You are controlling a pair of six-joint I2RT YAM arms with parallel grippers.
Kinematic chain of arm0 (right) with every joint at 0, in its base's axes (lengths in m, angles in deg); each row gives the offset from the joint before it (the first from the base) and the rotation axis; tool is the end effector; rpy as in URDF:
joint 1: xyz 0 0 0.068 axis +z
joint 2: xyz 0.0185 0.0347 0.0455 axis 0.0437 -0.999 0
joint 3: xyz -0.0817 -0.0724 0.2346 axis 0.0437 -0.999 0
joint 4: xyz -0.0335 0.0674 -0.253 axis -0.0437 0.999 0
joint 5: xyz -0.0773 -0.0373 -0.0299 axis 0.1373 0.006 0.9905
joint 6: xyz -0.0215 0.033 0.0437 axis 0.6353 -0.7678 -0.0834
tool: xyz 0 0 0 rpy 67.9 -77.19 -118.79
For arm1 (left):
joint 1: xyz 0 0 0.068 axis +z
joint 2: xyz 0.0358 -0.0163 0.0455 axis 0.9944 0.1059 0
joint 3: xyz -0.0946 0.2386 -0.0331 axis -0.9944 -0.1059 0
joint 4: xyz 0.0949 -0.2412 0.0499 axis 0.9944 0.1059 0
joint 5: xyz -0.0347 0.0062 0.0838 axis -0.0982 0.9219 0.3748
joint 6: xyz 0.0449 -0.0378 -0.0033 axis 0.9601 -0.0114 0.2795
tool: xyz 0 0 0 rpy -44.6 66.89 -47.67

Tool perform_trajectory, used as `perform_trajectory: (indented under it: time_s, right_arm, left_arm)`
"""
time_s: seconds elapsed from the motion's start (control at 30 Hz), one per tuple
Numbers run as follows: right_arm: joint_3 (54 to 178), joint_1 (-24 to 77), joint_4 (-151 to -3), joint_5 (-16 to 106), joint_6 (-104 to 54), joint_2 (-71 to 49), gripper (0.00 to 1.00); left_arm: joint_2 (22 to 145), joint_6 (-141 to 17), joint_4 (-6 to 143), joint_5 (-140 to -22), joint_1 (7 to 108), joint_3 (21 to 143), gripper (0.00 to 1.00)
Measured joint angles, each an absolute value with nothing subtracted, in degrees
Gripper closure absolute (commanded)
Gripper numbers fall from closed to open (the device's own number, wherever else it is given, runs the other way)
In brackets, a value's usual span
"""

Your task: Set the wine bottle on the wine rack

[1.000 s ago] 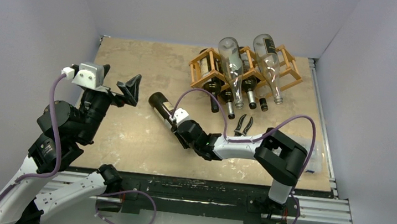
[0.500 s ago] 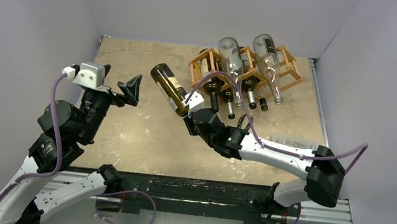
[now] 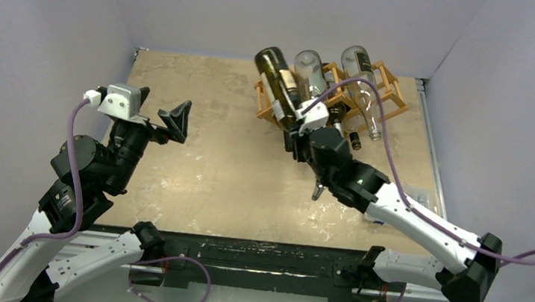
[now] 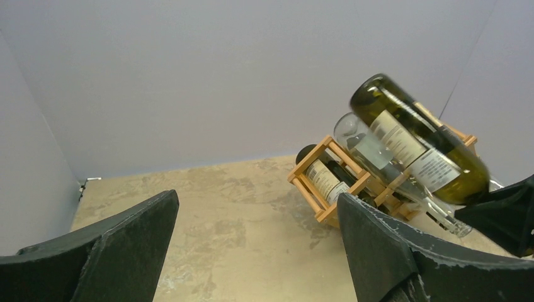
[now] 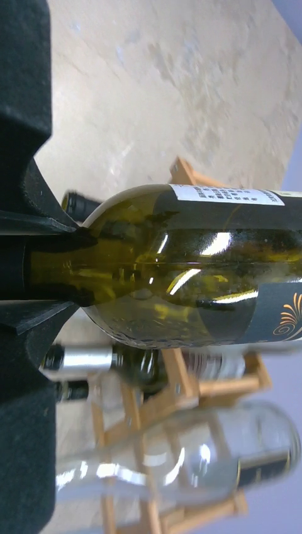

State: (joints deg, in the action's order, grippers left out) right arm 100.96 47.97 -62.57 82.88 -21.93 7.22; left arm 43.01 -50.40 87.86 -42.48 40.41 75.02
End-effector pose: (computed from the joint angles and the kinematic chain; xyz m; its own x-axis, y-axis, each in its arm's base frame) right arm 0.1834 0.1886 0.3528 -0.2108 -0.1669 -0.9632 -0.3470 0.9339 -0.0859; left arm 0.0948 -0.0606 0.4561 0.1522 -0.1457 -0.9775 0.2422 0.9644 -0.1060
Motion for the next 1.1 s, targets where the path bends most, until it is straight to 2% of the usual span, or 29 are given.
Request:
perform_trajectory:
  time_s: [0.33, 0.83, 1.1]
  right_arm:
    - [105.1, 42.7, -54.7, 91.1, -19.6, 14.7, 1.0]
    - [105.2, 16.7, -45.7, 98.5, -19.6, 17.0, 1.0]
    - [101.2, 9.2, -42.6, 96.1, -21.1, 16.0, 1.0]
  left_arm:
    - [42.4, -51.3, 88.0, -43.2, 40.4, 75.0, 0.03]
    - [42.8, -52.6, 88.2, -44.6, 40.4, 75.0, 0.03]
    - [42.8, -53.0, 88.4, -45.3, 40.3, 75.0, 0.03]
